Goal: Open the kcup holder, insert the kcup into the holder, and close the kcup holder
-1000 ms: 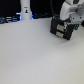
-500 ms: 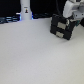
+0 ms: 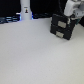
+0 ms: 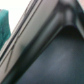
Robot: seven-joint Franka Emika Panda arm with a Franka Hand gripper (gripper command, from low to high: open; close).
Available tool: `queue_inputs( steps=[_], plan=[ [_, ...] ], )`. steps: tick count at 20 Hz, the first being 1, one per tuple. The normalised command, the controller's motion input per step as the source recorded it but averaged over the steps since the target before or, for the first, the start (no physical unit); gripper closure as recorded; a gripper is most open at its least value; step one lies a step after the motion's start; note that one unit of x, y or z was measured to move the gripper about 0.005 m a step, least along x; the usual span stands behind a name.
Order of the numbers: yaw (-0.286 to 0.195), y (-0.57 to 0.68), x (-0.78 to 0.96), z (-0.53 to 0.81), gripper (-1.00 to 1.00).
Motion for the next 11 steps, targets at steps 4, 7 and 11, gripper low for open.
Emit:
queue_inputs(
  steps=[4,7,11],
  plan=[
    [0.009,0.18,0.17,0.83,-1.0],
    [0.006,0.0,0.05,0.14,-1.0],
    [0.002,-0.01,0.01,0.0,-1.0]
  ],
)
